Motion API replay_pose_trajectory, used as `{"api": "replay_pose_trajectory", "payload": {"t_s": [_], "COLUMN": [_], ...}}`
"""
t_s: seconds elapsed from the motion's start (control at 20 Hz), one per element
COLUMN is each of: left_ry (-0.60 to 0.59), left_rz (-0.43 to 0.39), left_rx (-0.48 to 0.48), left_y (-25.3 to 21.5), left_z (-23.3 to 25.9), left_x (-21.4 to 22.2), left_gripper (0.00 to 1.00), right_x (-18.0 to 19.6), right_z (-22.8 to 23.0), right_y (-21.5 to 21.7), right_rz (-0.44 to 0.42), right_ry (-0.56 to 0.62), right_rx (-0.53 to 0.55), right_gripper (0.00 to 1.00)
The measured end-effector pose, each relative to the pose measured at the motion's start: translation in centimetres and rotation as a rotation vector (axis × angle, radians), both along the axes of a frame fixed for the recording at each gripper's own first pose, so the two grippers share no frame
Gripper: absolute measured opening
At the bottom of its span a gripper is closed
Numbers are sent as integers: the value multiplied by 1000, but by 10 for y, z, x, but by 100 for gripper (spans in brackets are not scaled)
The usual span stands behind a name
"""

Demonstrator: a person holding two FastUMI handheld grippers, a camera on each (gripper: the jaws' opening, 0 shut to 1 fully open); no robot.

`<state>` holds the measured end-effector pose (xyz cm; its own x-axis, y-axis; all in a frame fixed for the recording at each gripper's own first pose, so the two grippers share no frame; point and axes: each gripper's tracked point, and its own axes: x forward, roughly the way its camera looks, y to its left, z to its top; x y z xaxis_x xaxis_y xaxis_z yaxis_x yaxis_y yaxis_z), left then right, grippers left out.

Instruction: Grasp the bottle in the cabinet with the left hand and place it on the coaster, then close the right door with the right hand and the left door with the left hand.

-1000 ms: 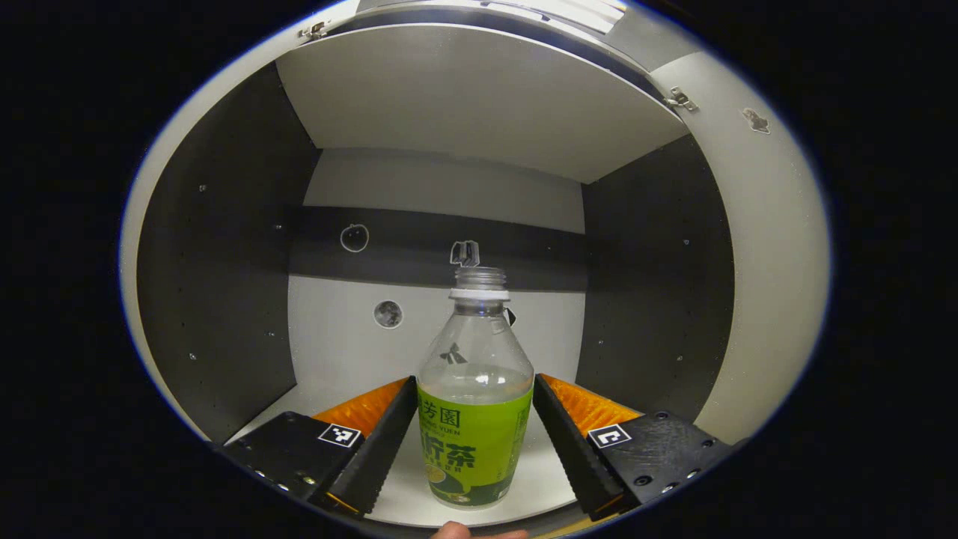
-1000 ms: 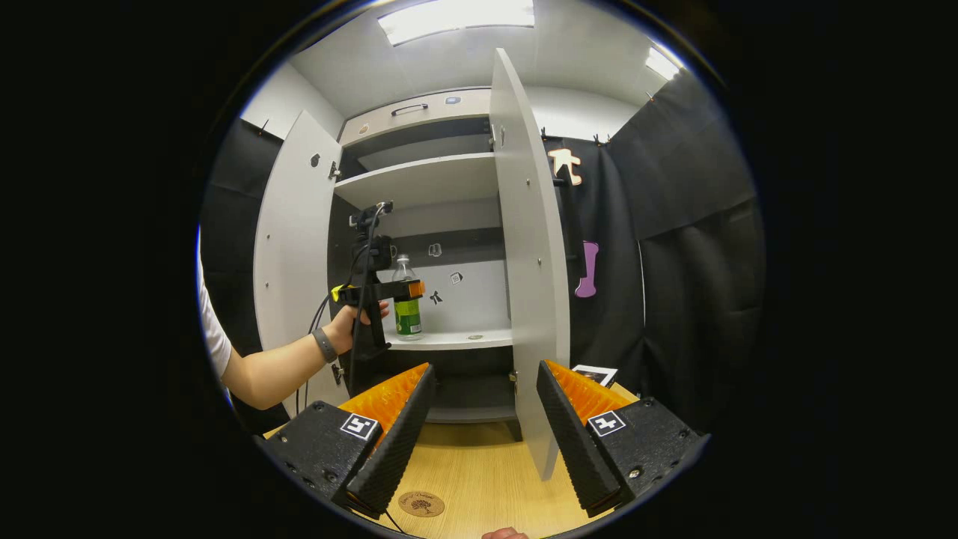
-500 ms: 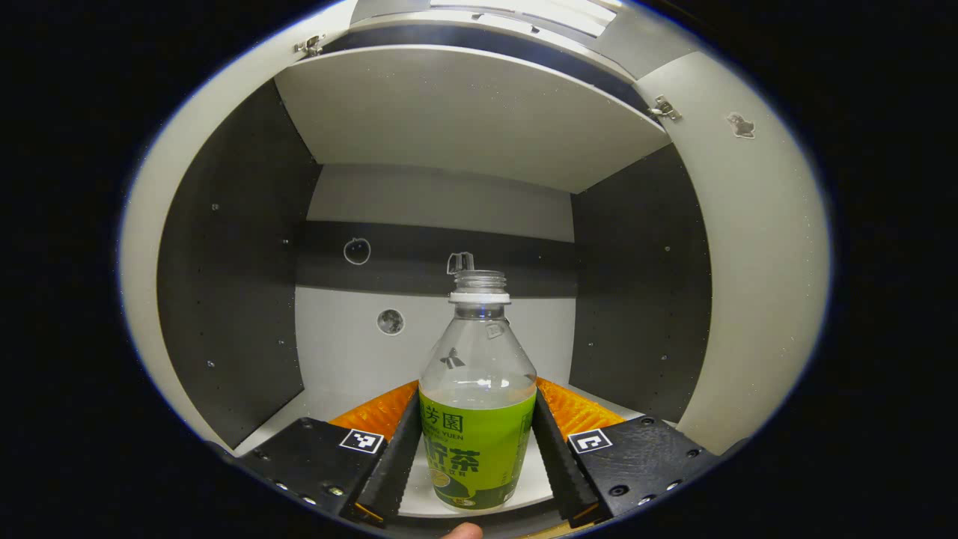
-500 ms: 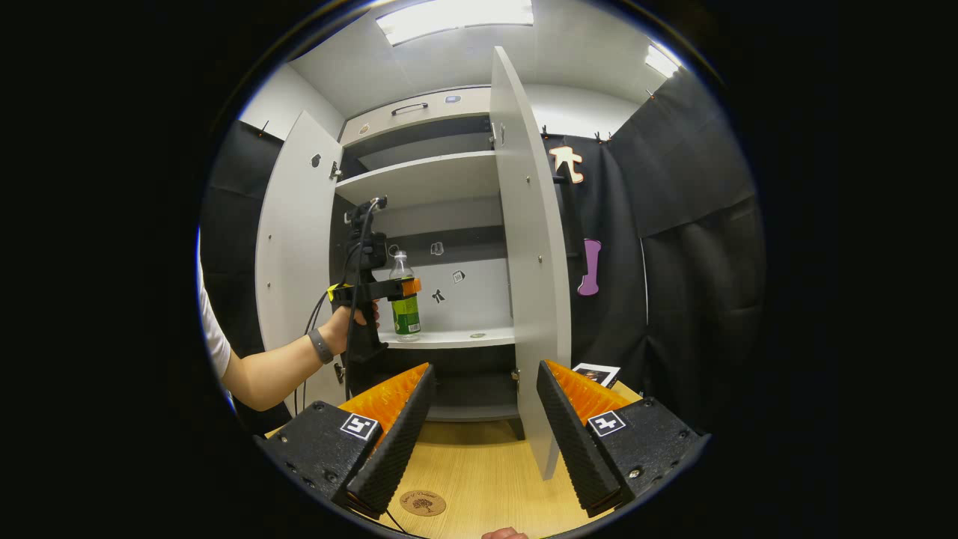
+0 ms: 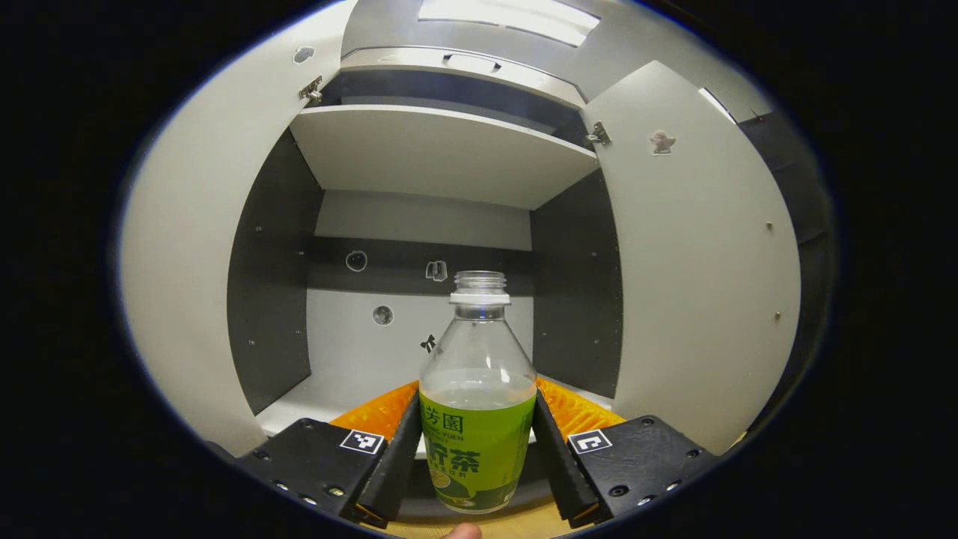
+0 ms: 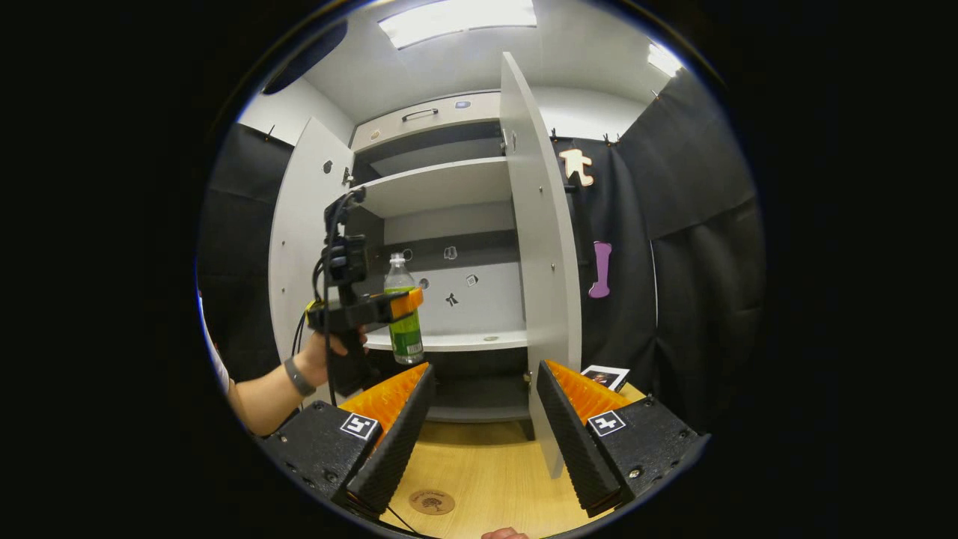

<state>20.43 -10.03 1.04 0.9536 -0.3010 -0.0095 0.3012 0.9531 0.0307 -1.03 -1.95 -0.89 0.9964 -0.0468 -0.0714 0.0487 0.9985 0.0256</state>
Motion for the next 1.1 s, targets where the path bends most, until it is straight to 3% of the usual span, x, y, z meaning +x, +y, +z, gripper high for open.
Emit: {"api": "replay_pose_trajectory", "payload": {"t_s": [0.4, 0.45, 0.5, 0.85, 1.1], "left_ry": [52, 49, 43, -17, 40], "left_rz": [6, 11, 19, 127, 168], "left_rx": [12, 16, 17, -11, 5], "left_y": [-7, -7, -7, -5, -8], "left_z": [-70, -77, -84, -121, -181], "left_x": [-81, -88, -95, -139, -157], "left_gripper": [74, 78, 74, 74, 74], "right_x": [-17, -19, -20, -31, -34], "right_z": [25, 28, 29, 39, 45], "right_y": [-7, -6, -6, 3, -2], "right_rz": [-9, -10, -10, 34, 8], "right_ry": [-34, -36, -37, -29, -28], "right_rx": [-34, -37, -41, -65, -79], "right_gripper": [84, 84, 84, 84, 84]}}
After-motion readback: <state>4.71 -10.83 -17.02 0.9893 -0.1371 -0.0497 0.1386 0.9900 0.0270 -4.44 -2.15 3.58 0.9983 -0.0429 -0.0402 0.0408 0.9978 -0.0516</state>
